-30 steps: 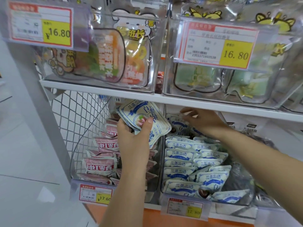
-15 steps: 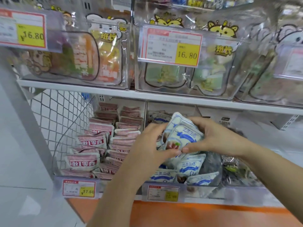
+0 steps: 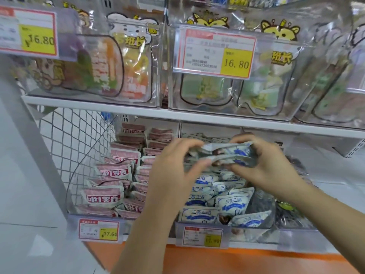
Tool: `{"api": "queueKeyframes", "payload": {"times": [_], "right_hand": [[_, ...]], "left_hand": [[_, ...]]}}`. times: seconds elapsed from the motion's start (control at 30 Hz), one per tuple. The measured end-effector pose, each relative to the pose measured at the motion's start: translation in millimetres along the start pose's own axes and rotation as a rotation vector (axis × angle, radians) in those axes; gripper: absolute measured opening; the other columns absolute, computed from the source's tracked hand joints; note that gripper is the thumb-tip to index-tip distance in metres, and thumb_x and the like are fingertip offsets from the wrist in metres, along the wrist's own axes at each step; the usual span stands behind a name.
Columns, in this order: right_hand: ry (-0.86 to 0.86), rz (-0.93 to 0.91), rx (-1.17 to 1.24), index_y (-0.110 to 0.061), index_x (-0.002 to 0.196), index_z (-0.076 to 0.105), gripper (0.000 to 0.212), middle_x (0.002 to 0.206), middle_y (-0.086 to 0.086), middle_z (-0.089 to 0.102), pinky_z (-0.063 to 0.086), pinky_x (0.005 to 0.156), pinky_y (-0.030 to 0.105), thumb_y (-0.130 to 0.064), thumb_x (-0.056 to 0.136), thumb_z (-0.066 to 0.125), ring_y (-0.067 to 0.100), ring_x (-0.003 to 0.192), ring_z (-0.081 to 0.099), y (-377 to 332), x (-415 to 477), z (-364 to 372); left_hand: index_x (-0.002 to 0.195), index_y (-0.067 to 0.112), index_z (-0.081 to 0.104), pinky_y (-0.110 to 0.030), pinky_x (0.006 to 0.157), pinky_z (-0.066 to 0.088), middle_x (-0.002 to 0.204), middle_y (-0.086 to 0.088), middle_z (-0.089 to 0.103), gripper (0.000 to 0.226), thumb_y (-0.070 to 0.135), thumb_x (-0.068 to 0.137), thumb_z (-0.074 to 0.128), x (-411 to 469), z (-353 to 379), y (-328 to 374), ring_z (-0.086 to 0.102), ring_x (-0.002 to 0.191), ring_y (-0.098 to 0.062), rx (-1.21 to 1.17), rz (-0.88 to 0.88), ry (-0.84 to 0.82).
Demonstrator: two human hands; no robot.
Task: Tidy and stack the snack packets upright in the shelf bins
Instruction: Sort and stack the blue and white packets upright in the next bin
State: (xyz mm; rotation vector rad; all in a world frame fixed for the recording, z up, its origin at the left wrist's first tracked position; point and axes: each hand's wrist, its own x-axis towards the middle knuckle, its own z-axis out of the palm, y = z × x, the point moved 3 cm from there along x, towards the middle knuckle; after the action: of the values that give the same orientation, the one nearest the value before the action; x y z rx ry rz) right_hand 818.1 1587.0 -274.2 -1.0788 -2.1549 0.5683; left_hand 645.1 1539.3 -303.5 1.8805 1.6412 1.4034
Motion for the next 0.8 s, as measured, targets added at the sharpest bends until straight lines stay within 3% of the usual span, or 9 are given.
{"api": "queueKeyframes", "payload": {"times": [0.1, 0.17, 0.23, 0.33, 0.43, 0.53, 0.67, 0.8], "right_hand": [[0.173, -0.019, -0.329, -0.025, 0.108, 0.063, 0.039, 0.086, -0.008, 0.070, 0.055, 0.070, 0.031, -0.020, 0.072, 0.078, 0.017, 0.080, 0.067, 8, 18, 9], [0.146, -0.027, -0.501, -0.021, 0.119, 0.059, 0.045, 0.097, 0.002, 0.070, 0.053, 0.072, 0.032, -0.026, 0.077, 0.074, 0.025, 0.085, 0.066, 16, 37, 20], [0.032, 0.003, -0.592, -0.024, 0.127, 0.051, 0.050, 0.110, 0.004, 0.067, 0.052, 0.079, 0.034, -0.033, 0.081, 0.068, 0.027, 0.097, 0.063, 28, 58, 33], [-0.226, 0.150, -0.615, -0.027, 0.130, 0.043, 0.049, 0.121, 0.003, 0.059, 0.045, 0.079, 0.030, -0.035, 0.085, 0.062, 0.027, 0.108, 0.056, 47, 83, 53], [-0.404, 0.162, -0.622, -0.021, 0.125, 0.046, 0.044, 0.123, 0.004, 0.057, 0.045, 0.084, 0.032, -0.031, 0.085, 0.064, 0.024, 0.107, 0.054, 56, 104, 70], [-0.500, 0.106, -0.680, -0.014, 0.129, 0.046, 0.051, 0.131, 0.007, 0.052, 0.039, 0.092, 0.032, -0.030, 0.084, 0.066, 0.025, 0.118, 0.049, 58, 123, 82], [-0.527, 0.048, -0.732, -0.016, 0.125, 0.049, 0.043, 0.128, 0.008, 0.055, 0.038, 0.084, 0.029, -0.024, 0.086, 0.064, 0.025, 0.115, 0.051, 64, 125, 103], [-0.539, 0.074, -0.678, -0.023, 0.142, 0.036, 0.060, 0.141, 0.006, 0.045, 0.036, 0.099, 0.034, -0.029, 0.088, 0.063, 0.025, 0.127, 0.043, 75, 117, 102]], "left_hand": [[0.111, 0.024, 0.062, -0.021, 0.084, 0.049, 0.103, 0.016, 0.059, 0.024, 0.026, 0.087, 0.061, 4, -8, -24, 0.056, 0.094, -0.001, 0.071, -0.121, 0.204], [0.112, 0.023, 0.062, -0.032, 0.085, 0.050, 0.110, 0.007, 0.060, 0.023, 0.022, 0.089, 0.061, 3, -2, -37, 0.058, 0.098, -0.011, 0.160, -0.237, 0.142], [0.114, 0.024, 0.062, -0.034, 0.087, 0.050, 0.116, 0.005, 0.058, 0.023, 0.023, 0.090, 0.058, 1, 4, -41, 0.057, 0.101, -0.013, 0.176, -0.298, 0.050], [0.114, 0.025, 0.061, -0.030, 0.080, 0.051, 0.108, 0.008, 0.056, 0.023, 0.021, 0.092, 0.057, 2, 5, -42, 0.057, 0.088, -0.007, 0.129, -0.319, 0.029], [0.112, 0.026, 0.062, -0.023, 0.076, 0.048, 0.104, 0.013, 0.053, 0.022, 0.020, 0.092, 0.057, 4, 6, -45, 0.052, 0.077, 0.004, 0.115, -0.310, 0.033], [0.111, 0.028, 0.062, -0.017, 0.072, 0.045, 0.105, 0.015, 0.052, 0.021, 0.021, 0.092, 0.056, 6, 7, -47, 0.050, 0.076, 0.010, 0.110, -0.309, 0.027], [0.111, 0.029, 0.061, -0.005, 0.064, 0.038, 0.102, 0.017, 0.051, 0.020, 0.024, 0.092, 0.056, 6, 5, -50, 0.050, 0.076, 0.012, 0.102, -0.304, 0.010], [0.111, 0.030, 0.060, -0.005, 0.063, 0.038, 0.099, 0.015, 0.051, 0.020, 0.026, 0.092, 0.055, 7, 4, -51, 0.049, 0.077, 0.011, 0.085, -0.299, -0.002]]}}
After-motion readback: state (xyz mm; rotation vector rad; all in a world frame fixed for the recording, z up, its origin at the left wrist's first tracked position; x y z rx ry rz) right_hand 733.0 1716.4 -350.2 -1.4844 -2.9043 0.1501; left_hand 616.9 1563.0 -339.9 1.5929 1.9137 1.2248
